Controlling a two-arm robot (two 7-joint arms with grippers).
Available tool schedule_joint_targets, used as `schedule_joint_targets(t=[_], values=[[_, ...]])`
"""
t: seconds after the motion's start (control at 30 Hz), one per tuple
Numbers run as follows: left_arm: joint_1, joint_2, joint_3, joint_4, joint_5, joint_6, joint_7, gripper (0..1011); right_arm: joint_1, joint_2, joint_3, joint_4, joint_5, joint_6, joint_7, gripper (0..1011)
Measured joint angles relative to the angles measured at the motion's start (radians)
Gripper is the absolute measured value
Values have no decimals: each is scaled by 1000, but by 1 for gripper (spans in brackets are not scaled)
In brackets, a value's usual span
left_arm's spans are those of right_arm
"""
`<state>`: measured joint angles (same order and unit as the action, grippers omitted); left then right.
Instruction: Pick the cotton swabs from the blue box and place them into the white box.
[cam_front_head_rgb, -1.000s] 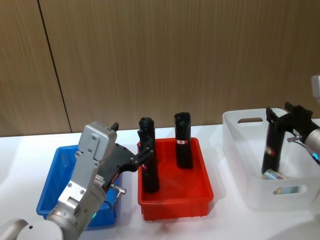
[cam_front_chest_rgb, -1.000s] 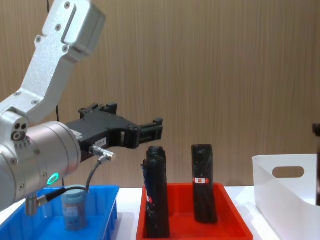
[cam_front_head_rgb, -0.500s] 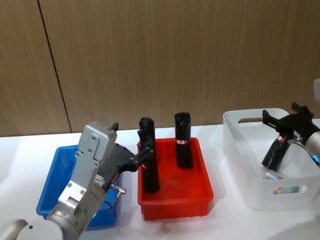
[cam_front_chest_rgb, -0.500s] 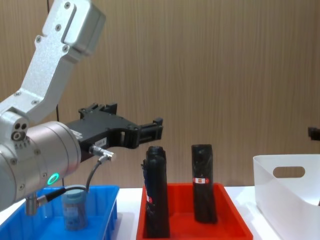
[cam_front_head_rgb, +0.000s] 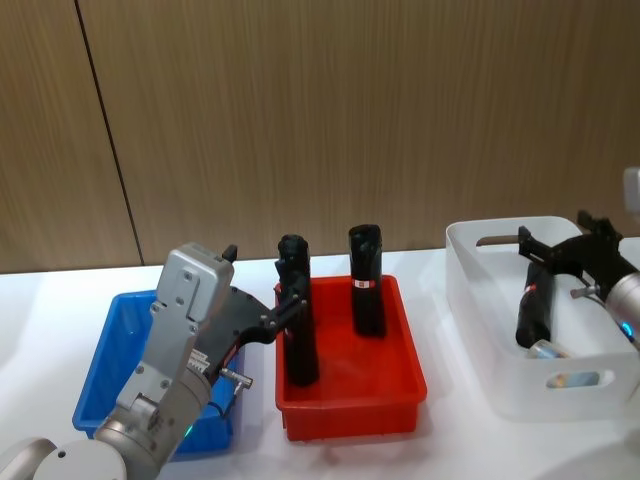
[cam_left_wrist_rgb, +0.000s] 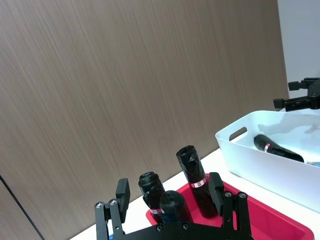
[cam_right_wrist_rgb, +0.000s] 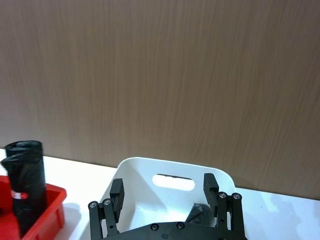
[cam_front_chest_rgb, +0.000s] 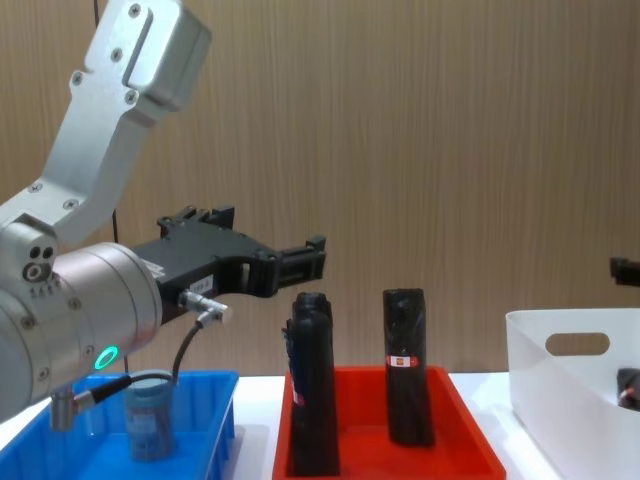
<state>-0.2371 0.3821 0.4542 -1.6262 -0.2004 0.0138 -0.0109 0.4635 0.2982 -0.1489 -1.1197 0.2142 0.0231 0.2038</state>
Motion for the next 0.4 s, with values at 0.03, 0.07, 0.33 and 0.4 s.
schedule_joint_targets(t=[0.03, 0.07, 0.33, 0.4], values=[[0, 0, 0, 0, 0, 0, 0, 1000, 0, 0, 0, 0, 0, 0, 0, 1001], [0, 0, 0, 0, 0, 0, 0, 1000, -15, 1, -2, -20, 2, 0, -5, 1001], [0, 0, 0, 0, 0, 0, 0, 1000, -95, 8, -16, -129, 15, 3, -27, 1002], [0, 0, 0, 0, 0, 0, 0, 1000, -110, 9, -18, -149, 17, 3, -31, 1002]])
